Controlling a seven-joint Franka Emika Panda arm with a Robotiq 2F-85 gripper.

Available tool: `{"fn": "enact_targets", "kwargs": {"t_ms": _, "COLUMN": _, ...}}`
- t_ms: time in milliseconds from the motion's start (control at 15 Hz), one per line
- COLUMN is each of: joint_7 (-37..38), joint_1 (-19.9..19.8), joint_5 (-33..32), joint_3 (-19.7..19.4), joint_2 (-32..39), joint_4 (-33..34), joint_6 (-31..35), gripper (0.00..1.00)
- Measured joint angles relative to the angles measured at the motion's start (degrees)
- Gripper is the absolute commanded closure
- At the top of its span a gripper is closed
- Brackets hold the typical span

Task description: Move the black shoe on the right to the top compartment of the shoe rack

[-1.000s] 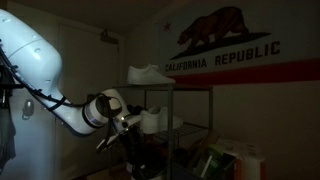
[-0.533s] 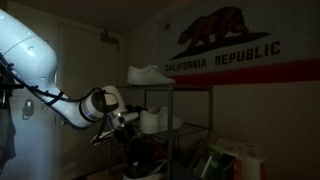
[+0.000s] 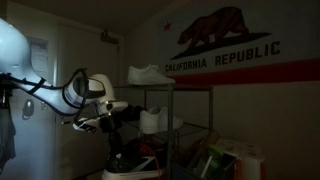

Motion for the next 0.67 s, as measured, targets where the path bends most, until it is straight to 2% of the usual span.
{"fn": "enact_targets", "kwargs": {"t_ms": 400, "joint_7": -14.1, "joint_1": -0.1, "joint_5": 6.2, "joint_3": 0.0, "joint_2": -10.0, "joint_4": -1.6, "joint_6": -7.9, "gripper": 0.92}}
{"fn": "enact_targets", "kwargs": {"t_ms": 667, "joint_7": -23.4, "joint_1": -0.2, "joint_5": 9.2, "joint_3": 0.1, "joint_2": -16.3, "joint_4": -1.2, "joint_6": -16.6, "gripper": 0.92}}
